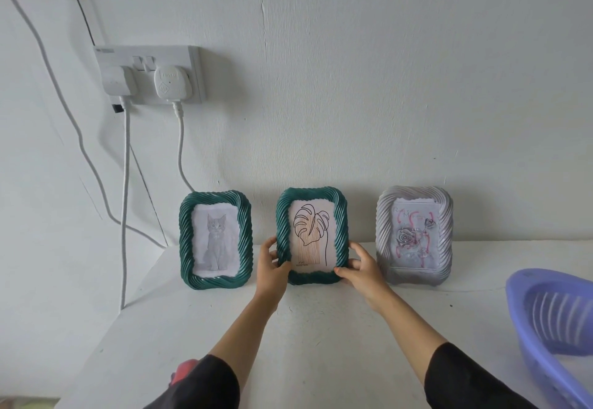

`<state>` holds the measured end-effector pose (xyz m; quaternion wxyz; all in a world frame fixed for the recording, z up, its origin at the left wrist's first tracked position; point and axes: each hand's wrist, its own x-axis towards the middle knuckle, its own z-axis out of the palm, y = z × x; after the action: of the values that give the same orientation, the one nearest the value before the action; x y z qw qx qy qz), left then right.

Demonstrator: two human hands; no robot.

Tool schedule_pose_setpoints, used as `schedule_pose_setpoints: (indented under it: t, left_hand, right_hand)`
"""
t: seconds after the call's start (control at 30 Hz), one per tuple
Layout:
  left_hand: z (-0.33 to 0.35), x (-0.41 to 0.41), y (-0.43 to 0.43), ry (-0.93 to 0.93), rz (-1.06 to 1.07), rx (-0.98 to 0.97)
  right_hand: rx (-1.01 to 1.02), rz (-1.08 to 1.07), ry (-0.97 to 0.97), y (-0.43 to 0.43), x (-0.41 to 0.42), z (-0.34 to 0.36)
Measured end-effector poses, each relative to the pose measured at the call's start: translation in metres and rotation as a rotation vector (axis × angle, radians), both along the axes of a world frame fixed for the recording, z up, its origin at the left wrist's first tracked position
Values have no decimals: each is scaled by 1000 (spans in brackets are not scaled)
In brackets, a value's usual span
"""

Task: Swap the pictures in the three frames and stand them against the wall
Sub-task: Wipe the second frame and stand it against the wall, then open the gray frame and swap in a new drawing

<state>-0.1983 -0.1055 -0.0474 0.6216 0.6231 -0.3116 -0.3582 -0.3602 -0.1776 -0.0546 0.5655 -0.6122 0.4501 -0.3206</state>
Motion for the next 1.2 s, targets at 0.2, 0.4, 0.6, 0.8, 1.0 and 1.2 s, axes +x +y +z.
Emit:
schedule_pose_setpoints:
  t: [0.2, 0.4, 0.6, 0.8, 1.0, 1.2]
  left_hand:
    - [1, -3, 2, -64, 32, 31]
    - [0, -17, 7, -245, 271, 66]
    - [20, -72, 9, -575, 407, -195]
    - [31, -121, -14, -693, -198, -264]
    - [22, -132, -48, -669, -425, -84]
    - [14, -140, -56, -590, -534, 12]
  right_hand:
    - [11, -4, -8, 2, -2, 1]
    - [18, -35, 111, 11, -11, 10]
    - [-231, -217, 176, 15, -48, 40]
    - [-531, -734, 233, 2, -82, 53]
    - [-272, -750, 243, -17, -105, 23]
    - [-272, -582, 109, -16, -118, 8]
